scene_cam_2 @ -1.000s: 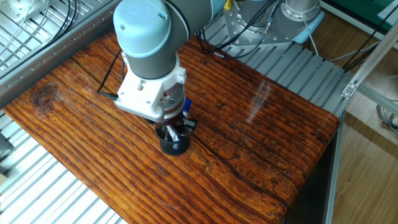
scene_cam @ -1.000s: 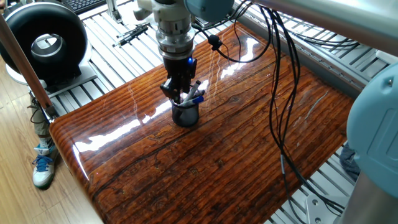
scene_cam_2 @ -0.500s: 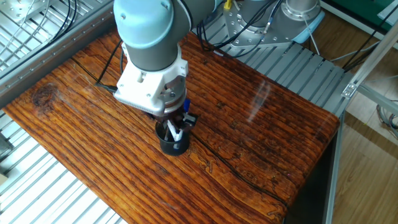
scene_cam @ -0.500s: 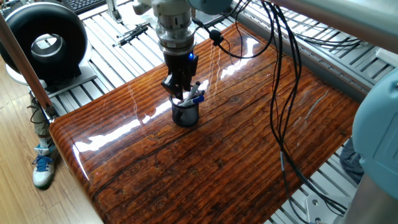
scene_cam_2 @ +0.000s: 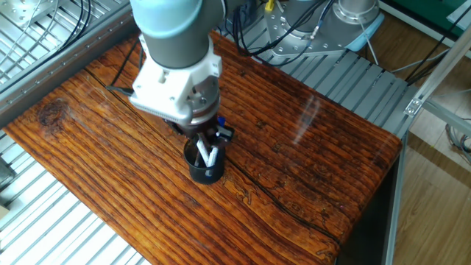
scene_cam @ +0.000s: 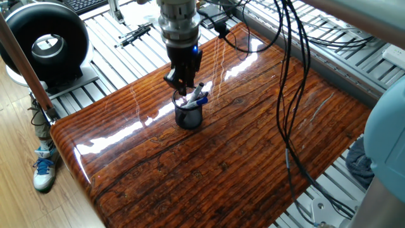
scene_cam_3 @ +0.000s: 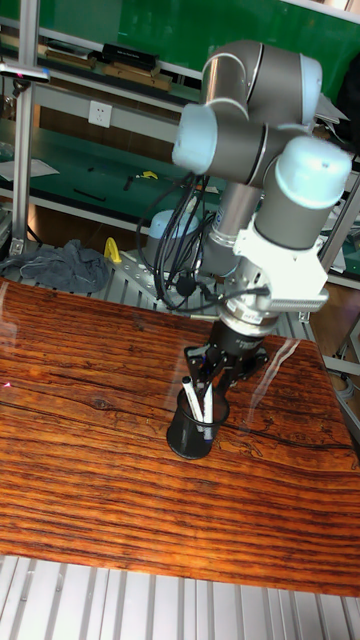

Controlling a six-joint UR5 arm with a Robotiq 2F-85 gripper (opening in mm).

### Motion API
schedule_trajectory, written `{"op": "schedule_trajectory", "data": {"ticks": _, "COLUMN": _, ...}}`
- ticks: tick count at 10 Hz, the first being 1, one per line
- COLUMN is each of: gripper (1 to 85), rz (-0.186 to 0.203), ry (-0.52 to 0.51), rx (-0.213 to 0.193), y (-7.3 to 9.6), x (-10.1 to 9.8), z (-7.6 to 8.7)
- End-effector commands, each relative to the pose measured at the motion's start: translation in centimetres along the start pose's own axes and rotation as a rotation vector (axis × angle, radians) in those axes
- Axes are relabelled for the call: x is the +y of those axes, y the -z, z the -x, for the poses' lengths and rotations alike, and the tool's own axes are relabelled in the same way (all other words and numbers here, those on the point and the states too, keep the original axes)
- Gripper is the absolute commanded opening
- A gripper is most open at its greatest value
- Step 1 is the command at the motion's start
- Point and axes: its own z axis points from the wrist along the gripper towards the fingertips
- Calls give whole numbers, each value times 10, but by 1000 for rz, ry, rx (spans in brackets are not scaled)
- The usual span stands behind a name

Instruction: Put the pen into the pen holder

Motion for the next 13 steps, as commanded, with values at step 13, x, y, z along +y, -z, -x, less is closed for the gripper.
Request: {"op": "schedule_trajectory", "data": {"ticks": 13, "gripper": 13, "rz": -44, "ry": 36, "rx": -39, "y": 23, "x": -25, "z": 24}}
